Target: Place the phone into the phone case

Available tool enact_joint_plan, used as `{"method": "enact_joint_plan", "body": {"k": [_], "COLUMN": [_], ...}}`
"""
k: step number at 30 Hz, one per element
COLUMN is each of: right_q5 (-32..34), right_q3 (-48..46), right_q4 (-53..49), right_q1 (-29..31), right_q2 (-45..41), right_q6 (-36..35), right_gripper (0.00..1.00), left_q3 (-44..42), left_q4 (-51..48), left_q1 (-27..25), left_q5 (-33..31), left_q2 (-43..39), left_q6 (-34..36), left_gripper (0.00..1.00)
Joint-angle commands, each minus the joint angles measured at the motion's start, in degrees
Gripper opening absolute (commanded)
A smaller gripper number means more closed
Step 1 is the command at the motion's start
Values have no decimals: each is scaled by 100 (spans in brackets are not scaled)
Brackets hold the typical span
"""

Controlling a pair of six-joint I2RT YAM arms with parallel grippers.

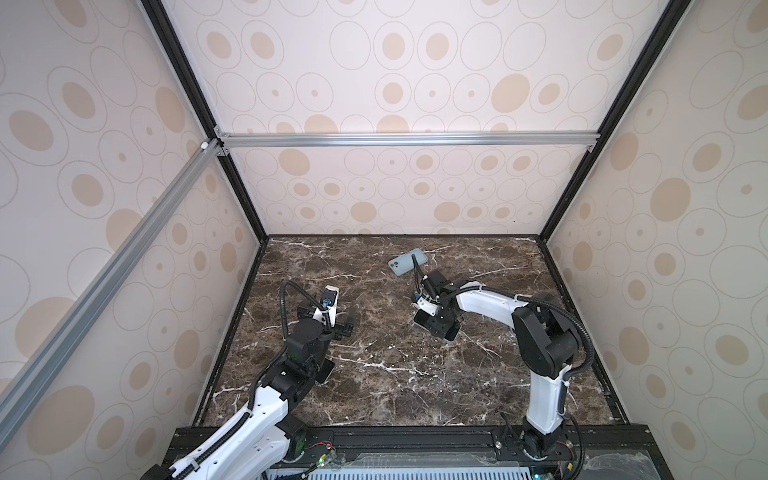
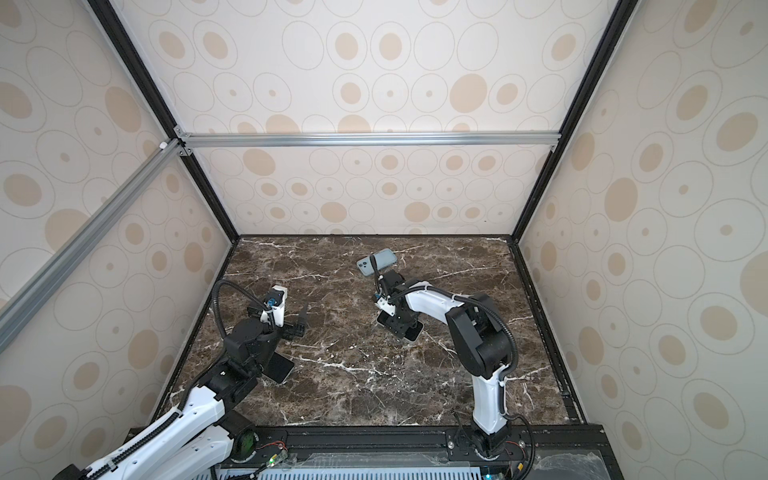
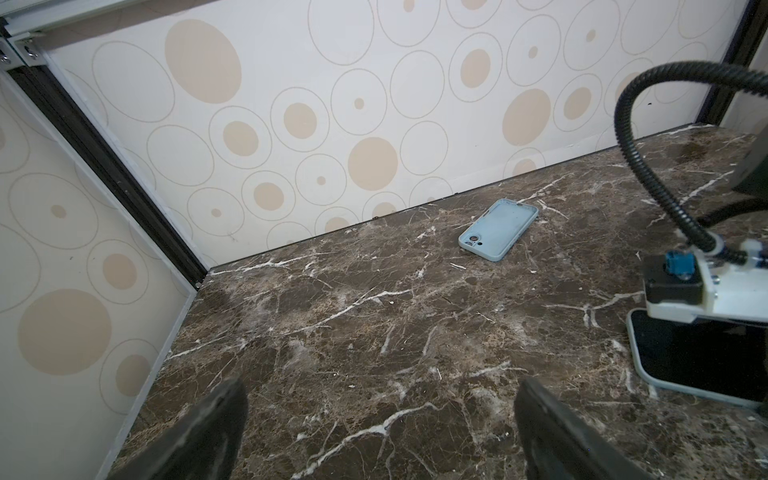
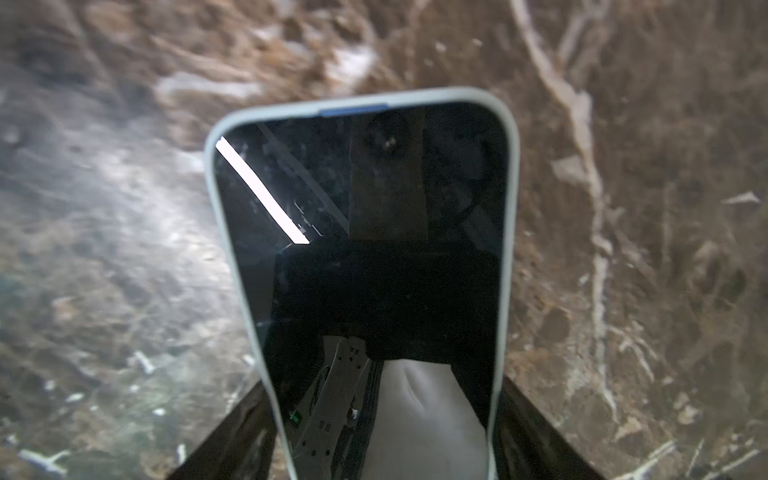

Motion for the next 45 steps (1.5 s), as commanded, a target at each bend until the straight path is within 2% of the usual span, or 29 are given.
{"method": "enact_joint_plan", "body": {"k": [1,14,20,23,27,34,41,45], "right_q5": [328,-116,-248,-227,-287,-508,-777,-505], "right_q3": [84,1006,1600,1959,2222,2270,1966,894], "right_q4": [-261,-870,-996,-1163,-1251,-1199,-1154,-644], "right_q1": [-356,-2248,-2660,-2728,-2746,-2746,-2712,-2322], "right_q2": [54,625,948,1172,1364,1179,171,-1006], "right_q6": [423,1542,1753,1827,1933,2161,2819,3039], "right_gripper": [73,72,73,74,85,92,93,93], "left_q3": [222,222,213,213,197,237,335,336], "left_q4": [154,128,111,84,62,-84,-297,-333], "left_q1": [37,41,41,40,39,39,37,38], "left_q5": [12,17,13,8,-38,-194,-326,-374], "left_q2": [-35,-92,-145,-188,-279,-295,-232,-255], "left_q6": [-23,-32,-56,-64,-84,-127,-236,-269], "left_gripper": [99,99,100,99,99,99,99,97]}}
